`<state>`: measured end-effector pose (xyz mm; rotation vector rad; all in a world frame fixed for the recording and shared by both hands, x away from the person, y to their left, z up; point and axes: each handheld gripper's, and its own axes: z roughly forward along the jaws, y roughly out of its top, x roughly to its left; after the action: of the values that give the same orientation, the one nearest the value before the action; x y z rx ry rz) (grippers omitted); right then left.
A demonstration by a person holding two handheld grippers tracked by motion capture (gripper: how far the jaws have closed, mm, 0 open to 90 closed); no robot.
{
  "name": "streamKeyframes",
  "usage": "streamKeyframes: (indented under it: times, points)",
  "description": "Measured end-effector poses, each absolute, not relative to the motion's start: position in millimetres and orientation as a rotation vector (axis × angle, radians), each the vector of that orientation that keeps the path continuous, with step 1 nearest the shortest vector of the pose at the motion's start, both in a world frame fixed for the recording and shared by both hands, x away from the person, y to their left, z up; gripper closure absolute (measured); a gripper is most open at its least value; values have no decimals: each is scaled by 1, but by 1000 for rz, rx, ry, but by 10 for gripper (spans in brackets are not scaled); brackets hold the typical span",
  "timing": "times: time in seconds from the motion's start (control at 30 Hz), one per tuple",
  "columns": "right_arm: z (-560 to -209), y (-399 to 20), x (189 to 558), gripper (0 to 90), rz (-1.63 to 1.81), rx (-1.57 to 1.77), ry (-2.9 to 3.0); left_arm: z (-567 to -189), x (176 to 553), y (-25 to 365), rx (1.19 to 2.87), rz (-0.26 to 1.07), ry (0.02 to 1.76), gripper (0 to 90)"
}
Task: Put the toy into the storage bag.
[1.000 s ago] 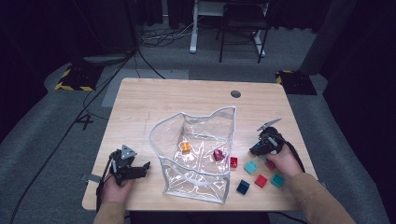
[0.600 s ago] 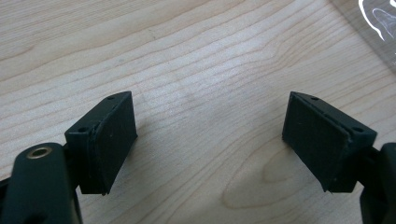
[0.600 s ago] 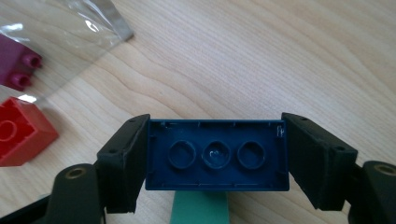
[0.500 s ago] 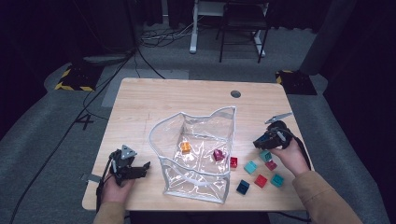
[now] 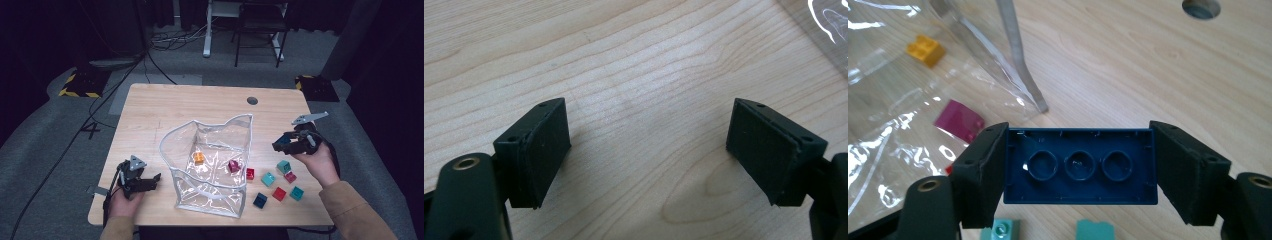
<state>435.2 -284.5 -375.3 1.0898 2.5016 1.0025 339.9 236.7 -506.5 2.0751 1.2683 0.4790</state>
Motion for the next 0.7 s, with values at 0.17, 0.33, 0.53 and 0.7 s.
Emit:
streamKeyframes:
  times: [0.17, 0.33, 0.53, 0.7]
  points:
    - [-356, -280, 429, 275, 1078, 1045, 2478, -507, 340, 237, 2074, 480, 1268, 179]
    - [-338, -276, 424, 275, 1149, 1005, 2444, -507, 340, 237, 2074, 480, 1268, 179]
    - [-320, -268, 421, 275, 1217, 957, 2444, -507, 340, 237, 2074, 480, 1268, 179]
    - [-305, -259, 417, 275, 1259, 906, 2437, -507, 340, 237, 2074, 480, 1268, 179]
